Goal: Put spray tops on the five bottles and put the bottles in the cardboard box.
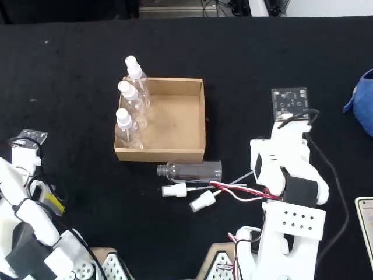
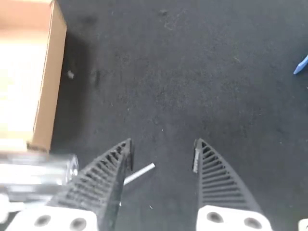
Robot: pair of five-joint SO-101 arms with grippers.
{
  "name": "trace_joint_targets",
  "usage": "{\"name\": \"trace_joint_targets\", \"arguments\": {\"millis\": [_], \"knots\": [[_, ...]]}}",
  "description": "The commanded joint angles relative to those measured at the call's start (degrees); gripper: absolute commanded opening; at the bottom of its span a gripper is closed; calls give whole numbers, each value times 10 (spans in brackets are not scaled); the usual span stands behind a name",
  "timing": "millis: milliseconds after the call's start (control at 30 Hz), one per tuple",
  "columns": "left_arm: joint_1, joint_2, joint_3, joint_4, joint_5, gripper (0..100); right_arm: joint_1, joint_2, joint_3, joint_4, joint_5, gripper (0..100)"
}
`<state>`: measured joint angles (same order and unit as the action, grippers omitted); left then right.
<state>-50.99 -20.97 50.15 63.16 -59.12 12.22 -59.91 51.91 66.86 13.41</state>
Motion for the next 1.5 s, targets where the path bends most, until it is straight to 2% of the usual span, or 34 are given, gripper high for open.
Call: {"name": "trace_joint_targets", "arguments": {"millis": [0, 33, 100, 167, 300, 467, 567, 667, 900, 1100, 1267, 1467], "knots": [[3, -11, -7, 26, -5, 95, -12, -15, -37, 25, 65, 178], [5, -11, -8, 31, -4, 30, -12, -15, -38, 31, 86, 178], [22, -11, -24, 52, -1, 50, -12, -15, -54, 52, 135, 178], [41, -13, -58, 95, 11, 24, -12, -15, -83, 89, 182, 178], [79, -62, -124, 185, 84, 30, -12, -9, -139, 171, 251, 178], [109, -202, -57, 200, 90, 30, -72, 65, -145, 253, 322, 177], [131, -275, -14, 183, 169, 32, -109, 100, -156, 300, 395, 178], [161, -312, 17, 160, 265, 33, -142, 97, -153, 302, 431, 180], [204, -367, 59, 102, 413, 30, -293, 98, -91, 291, 405, 178], [199, -408, 92, 66, 454, 30, -399, 98, 8, 176, 366, 177], [204, -441, 135, 7, 472, 30, -435, 98, 52, 141, 364, 177], [229, -458, 145, -31, 498, 30, -437, 99, 66, 111, 364, 177]]}}
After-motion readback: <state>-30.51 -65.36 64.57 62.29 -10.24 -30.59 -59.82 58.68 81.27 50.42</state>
